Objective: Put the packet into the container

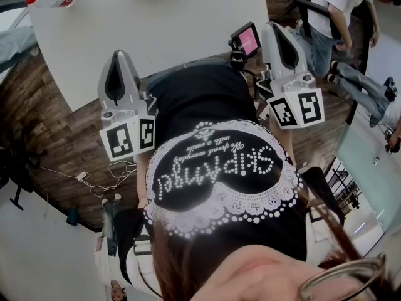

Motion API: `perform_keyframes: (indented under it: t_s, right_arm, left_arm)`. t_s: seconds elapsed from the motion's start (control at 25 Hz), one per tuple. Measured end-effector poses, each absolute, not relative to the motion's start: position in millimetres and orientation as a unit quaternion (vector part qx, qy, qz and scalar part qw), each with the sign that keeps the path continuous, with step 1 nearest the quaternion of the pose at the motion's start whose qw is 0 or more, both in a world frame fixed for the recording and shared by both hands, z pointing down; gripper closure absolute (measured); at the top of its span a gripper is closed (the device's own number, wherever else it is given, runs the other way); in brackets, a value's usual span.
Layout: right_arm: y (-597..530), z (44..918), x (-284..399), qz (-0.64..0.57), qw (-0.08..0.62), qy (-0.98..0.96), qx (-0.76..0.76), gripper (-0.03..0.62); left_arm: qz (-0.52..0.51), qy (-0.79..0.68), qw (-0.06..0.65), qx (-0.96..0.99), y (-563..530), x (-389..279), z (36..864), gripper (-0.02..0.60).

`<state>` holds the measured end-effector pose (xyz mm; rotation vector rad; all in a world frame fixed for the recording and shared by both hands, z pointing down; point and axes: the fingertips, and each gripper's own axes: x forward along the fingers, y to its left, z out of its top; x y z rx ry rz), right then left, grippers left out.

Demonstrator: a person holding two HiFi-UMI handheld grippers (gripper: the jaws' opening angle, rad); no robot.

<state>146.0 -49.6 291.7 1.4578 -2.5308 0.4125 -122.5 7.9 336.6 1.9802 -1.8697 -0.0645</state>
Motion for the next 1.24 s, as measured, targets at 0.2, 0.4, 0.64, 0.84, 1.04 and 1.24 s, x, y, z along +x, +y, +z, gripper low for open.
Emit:
perform_keyframes:
  t_s: [0.2, 0.4, 0.64, 0.84, 1.04, 1.24]
  right_arm:
    - [-48.1, 293.8, 143.2, 0.139, 0.1, -0.856, 0.487, 0.599]
    - [-47.2, 293.8, 144.0, 0.139, 0.101, -0.857, 0.487, 0.599]
    - [-47.7, 293.0, 144.5, 0.139, 0.102, -0.856, 0.487, 0.599]
    - [-47.5, 293.8, 145.0, 0.139, 0.102, -0.856, 0.487, 0.599]
    - [-47.7, 293.6, 143.8, 0.139, 0.102, -0.857, 0.485, 0.599]
    - [-48.2, 291.9, 142.5, 0.139, 0.101, -0.858, 0.484, 0.599]
  left_arm:
    - [-0.023, -0.672, 0.207, 0.711, 8.8, -123.4, 337.8, 0.578]
    - [-0.023, -0.672, 0.208, 0.71, 9.8, -123.0, 338.6, 0.578]
    - [-0.022, -0.672, 0.208, 0.71, 9.2, -123.2, 337.6, 0.578]
    - [-0.022, -0.672, 0.208, 0.71, 9.7, -122.7, 338.0, 0.578]
    - [-0.022, -0.672, 0.207, 0.711, 9.4, -122.8, 337.4, 0.578]
    - [-0.023, -0.673, 0.207, 0.71, 9.5, -123.5, 336.1, 0.578]
